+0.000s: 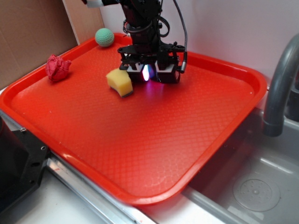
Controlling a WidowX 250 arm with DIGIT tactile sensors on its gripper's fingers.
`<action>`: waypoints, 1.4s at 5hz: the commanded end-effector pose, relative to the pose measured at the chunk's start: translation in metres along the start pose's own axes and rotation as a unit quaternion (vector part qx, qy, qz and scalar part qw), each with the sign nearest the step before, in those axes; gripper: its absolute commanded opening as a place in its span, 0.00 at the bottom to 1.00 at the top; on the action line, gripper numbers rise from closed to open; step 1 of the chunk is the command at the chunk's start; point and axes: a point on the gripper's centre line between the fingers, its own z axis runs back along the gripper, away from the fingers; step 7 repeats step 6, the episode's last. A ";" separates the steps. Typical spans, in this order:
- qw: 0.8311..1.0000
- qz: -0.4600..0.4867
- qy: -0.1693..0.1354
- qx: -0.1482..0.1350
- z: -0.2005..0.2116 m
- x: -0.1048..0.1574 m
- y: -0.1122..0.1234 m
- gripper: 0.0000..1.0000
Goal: Grab the black box.
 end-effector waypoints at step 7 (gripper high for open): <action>0.960 -0.248 0.008 -0.126 0.220 -0.057 -0.021 0.00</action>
